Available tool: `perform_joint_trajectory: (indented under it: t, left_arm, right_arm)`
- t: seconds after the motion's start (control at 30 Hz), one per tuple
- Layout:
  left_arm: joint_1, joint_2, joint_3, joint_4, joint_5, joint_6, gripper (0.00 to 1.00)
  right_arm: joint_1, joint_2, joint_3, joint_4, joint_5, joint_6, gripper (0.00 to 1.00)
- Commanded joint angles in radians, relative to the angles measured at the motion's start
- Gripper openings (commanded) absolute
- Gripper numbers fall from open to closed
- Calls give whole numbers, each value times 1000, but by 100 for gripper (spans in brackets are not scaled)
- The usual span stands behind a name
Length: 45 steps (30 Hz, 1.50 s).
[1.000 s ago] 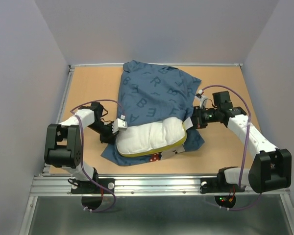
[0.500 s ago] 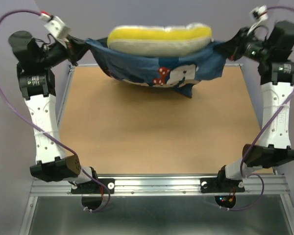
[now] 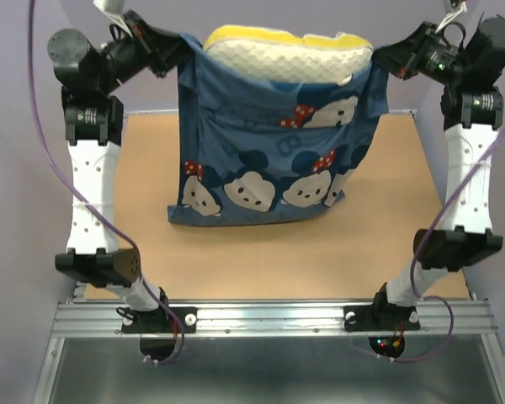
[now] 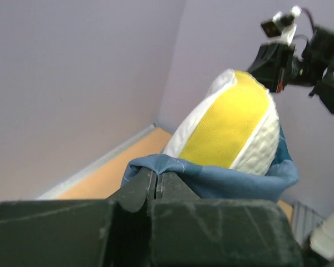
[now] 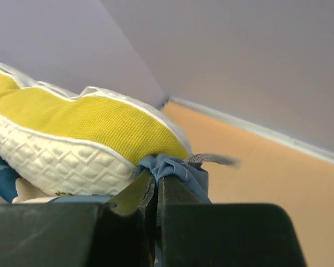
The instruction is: Put the pillow into the pillowcase
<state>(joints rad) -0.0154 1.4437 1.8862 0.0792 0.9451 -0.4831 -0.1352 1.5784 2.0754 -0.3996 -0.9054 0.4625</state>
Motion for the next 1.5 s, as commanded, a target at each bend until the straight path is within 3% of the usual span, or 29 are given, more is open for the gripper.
perform_joint_trajectory:
  t: [0.0, 0.03, 0.07, 0.1, 0.13, 0.2, 0.23, 0.37, 0.4, 0.43, 0.47, 0.53, 0.6, 0.63, 0.67, 0.7, 0.73, 0.8, 0.87, 1.0, 1.03, 1.13, 1.2, 1.23, 1.27, 1.3, 1.37, 1.43, 1.47]
  left_arm:
    - [64, 116, 512, 136, -192, -38, 0]
    - [72, 103, 543, 157, -242, -31, 0]
    - [74, 49, 538, 178, -353, 15, 0]
    - [74, 20, 500, 241, -374, 24, 0]
    - [72, -8, 400, 241, -394, 59, 0]
    - [63, -92, 253, 222, -387, 67, 0]
    - [52, -103, 126, 190, -324, 81, 0]
    - [19, -97, -6, 18, -205, 155, 0]
    - [19, -80, 43, 7, -200, 155, 0]
    - [37, -33, 236, 7, -244, 138, 0]
    - [72, -7, 346, 112, -247, 18, 0]
    - [215, 53, 620, 244, -274, -139, 0]
    - [249, 95, 692, 278, -330, -189, 0]
    - [247, 80, 659, 295, -330, -222, 0]
    - [179, 17, 454, 321, -295, -226, 0]
    - [129, -12, 336, 321, -278, -206, 0]
    - [77, -29, 245, 276, -257, -157, 0]
    - [-16, -34, 110, 212, -211, -28, 0]
    - [36, 3, 225, 217, -216, -52, 0]
    - [198, 81, 555, 340, -307, -230, 0]
    - [196, 58, 516, 341, -313, -229, 0]
    - [32, 18, 329, 288, -269, -94, 0]
    - [40, 40, 339, 242, -284, -52, 0]
    - [110, 44, 367, 279, -325, -121, 0]
    - [287, 47, 382, 354, -368, -208, 0]
    - [404, 47, 389, 446, -387, -364, 0]
    - [524, 52, 409, 445, -436, -428, 0]
    - [459, 81, 409, 472, -355, -448, 0]
    - [302, 92, 369, 475, -276, -443, 0]
  right_arm:
    - [-94, 170, 540, 229, 42, 229, 1]
    - [-124, 219, 769, 276, 74, 320, 1]
    - [-147, 210, 763, 330, 117, 338, 1]
    - [-155, 154, 679, 390, 141, 293, 1]
    - [-155, 84, 377, 463, 170, 294, 1]
    - [-155, -113, 23, 720, 203, 353, 0]
    - [-153, -127, -56, 710, 177, 382, 1]
    - [-86, -130, -283, 656, 14, 424, 1]
    - [-84, -135, -247, 656, 17, 418, 1]
    - [-86, -97, -163, 650, 13, 406, 0]
    - [-137, -21, 97, 627, 23, 428, 0]
    - [-222, 58, 358, 628, 75, 543, 1]
    - [-291, 100, 532, 633, 192, 559, 0]
    - [-291, 59, 469, 636, 216, 568, 1]
    - [-264, 17, 342, 692, 191, 623, 1]
    - [-185, -22, 181, 910, 157, 663, 0]
    - [-122, -41, 11, 860, 120, 648, 1]
    - [6, -28, -9, 582, 55, 423, 1]
    - [-3, -41, 21, 585, 87, 389, 0]
    - [-130, -14, 317, 588, 231, 369, 1]
    - [-132, -24, 308, 591, 252, 363, 1]
    - [-92, -66, -4, 844, 131, 499, 0]
    - [-116, 27, 99, 713, 96, 506, 0]
    - [-214, 49, 159, 716, 102, 534, 0]
    - [-315, 70, 220, 735, 170, 711, 1]
    - [-551, 106, 306, 786, 203, 854, 0]
    - [-664, 135, 344, 830, 232, 939, 1]
    - [-571, 143, 304, 1004, 153, 1025, 1]
    - [-490, 112, 248, 981, 110, 962, 0]
